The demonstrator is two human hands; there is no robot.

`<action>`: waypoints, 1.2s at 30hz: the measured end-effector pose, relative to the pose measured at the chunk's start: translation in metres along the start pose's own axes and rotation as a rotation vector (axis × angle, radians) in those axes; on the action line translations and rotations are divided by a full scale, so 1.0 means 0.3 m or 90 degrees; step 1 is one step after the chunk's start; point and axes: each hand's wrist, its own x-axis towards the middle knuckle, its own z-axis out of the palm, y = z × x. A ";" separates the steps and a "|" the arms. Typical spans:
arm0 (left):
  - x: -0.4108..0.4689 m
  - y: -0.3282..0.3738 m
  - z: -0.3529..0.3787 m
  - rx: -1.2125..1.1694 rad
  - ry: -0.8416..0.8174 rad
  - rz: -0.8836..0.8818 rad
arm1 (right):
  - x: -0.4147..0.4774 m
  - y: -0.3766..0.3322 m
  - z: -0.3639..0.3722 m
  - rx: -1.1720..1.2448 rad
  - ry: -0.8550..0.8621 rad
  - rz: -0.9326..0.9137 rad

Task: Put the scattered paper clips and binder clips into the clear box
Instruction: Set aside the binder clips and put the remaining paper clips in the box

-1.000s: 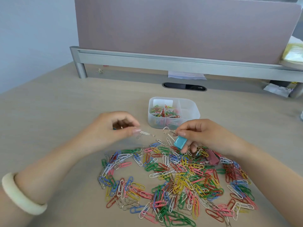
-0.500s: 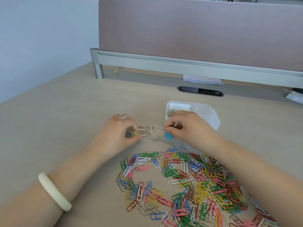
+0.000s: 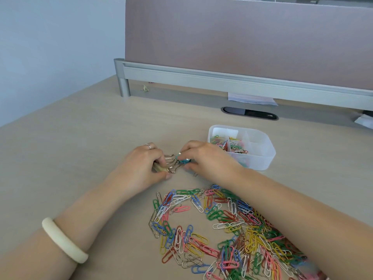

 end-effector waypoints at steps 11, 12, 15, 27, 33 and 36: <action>-0.014 0.110 0.042 0.110 -0.061 0.283 | -0.191 0.046 -0.069 0.291 -0.027 0.096; -0.018 0.115 0.055 0.123 -0.080 0.301 | -0.204 0.052 -0.082 0.340 -0.020 0.107; -0.034 0.125 0.083 0.123 -0.131 0.326 | -0.280 0.108 -0.160 0.412 0.042 0.149; -0.062 0.199 0.109 -0.063 -0.227 0.309 | -0.571 0.212 -0.247 0.094 -0.199 0.250; -0.070 0.187 0.081 -0.085 -0.205 0.259 | -0.568 0.208 -0.241 0.121 -0.146 0.253; -0.073 0.187 0.078 -0.092 -0.184 0.256 | -0.547 0.194 -0.270 0.159 -0.127 0.241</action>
